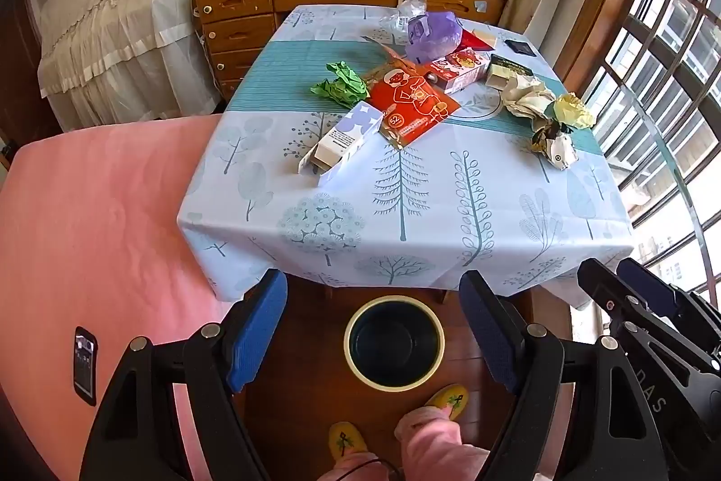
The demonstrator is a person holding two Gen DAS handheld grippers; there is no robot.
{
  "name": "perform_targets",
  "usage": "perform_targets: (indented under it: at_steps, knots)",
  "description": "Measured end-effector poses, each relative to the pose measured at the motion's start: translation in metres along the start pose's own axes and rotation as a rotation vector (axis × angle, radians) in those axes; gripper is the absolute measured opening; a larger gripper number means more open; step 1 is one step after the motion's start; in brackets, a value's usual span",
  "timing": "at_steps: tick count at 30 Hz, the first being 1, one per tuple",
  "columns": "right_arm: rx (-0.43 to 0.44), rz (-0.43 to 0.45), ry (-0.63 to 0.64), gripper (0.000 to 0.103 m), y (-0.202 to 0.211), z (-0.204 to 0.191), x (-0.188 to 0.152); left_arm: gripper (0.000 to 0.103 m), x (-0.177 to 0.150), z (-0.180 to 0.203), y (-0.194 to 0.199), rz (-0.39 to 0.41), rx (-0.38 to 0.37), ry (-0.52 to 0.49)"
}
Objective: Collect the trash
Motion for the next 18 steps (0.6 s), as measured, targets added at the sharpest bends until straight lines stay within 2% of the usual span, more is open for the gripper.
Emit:
perform_targets:
  at_steps: [2,3,18]
  knots:
    - [-0.001,0.002,0.0,0.038,0.0,0.0,0.001,0.08,-0.008,0.002,0.002,0.032,0.008,-0.004]
    - [-0.001,0.002,-0.001,0.038,-0.001,0.001,0.001,0.08,-0.006,0.002,-0.004,-0.003,0.014,-0.001]
    - [0.018,-0.014,0.02,0.038,-0.007,-0.007,0.004,0.08,-0.001,-0.003,-0.002,-0.022,0.029,0.028]
Point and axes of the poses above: each gripper's, at about its wrist camera, not at the fingertips, and y roughly against the way its jaws point, z to its right, x to its top, the point moved 3 cm from there along -y, roughly the way its jaws point, and after that the axes turned 8 degrees about -y, right-handed, at the moved point
